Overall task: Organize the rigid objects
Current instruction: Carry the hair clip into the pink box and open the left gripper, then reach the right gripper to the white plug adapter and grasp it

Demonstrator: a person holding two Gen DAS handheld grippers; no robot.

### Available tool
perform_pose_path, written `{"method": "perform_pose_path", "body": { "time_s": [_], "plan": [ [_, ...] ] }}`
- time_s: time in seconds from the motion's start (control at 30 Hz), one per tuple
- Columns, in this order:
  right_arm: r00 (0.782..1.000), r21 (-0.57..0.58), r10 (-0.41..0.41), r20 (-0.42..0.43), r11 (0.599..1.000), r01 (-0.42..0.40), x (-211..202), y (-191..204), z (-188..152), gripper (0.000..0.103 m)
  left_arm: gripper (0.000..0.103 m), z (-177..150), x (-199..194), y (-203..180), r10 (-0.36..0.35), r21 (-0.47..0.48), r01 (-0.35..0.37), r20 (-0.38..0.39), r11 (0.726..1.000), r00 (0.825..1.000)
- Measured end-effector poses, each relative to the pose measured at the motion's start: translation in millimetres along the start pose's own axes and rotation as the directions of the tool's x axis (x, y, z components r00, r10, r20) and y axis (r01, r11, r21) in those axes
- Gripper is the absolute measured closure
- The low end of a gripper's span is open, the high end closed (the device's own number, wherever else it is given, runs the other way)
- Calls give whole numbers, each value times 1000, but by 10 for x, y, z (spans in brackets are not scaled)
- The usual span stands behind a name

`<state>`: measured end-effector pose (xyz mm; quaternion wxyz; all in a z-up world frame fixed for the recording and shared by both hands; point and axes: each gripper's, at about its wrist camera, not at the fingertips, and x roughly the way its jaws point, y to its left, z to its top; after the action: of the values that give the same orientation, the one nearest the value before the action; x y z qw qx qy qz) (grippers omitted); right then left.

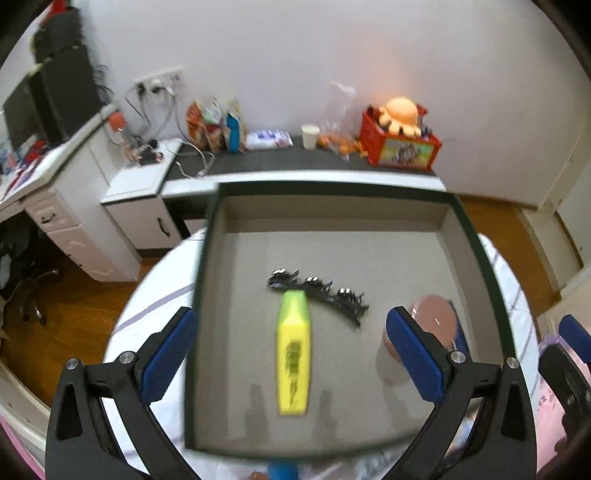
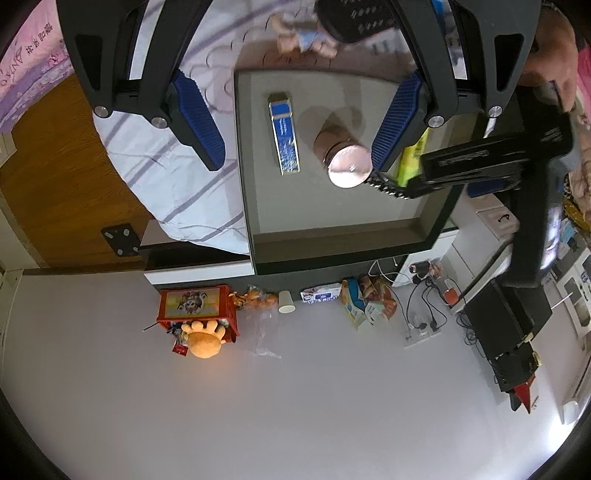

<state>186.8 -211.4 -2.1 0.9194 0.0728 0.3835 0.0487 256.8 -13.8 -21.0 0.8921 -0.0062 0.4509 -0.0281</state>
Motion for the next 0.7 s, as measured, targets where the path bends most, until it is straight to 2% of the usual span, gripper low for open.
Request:
{"method": "perform_pose_path", "body": {
  "time_s": [0.13, 0.33, 0.53, 0.7],
  "plan": [
    [1000, -12, -7, 24, 1000, 7, -282, 63, -122, 20, 0, -325, -452, 128, 6, -22, -4, 58, 1000, 998],
    [999, -27, -6, 34, 1000, 7, -623, 157, -422, 20, 0, -929, -885, 298, -2, -63, 6, 74, 998, 997],
    [1000, -66, 20, 0, 998, -20, -745, 387, -791, 20, 0, -1512, -1136, 542, 18, -112, -11, 61, 994, 998],
    [998, -111, 49, -42, 992, -53, -699, 641, -1039, 20, 0, -1829, -1214, 671, 34, -142, -27, 47, 990, 998]
  ]
}}
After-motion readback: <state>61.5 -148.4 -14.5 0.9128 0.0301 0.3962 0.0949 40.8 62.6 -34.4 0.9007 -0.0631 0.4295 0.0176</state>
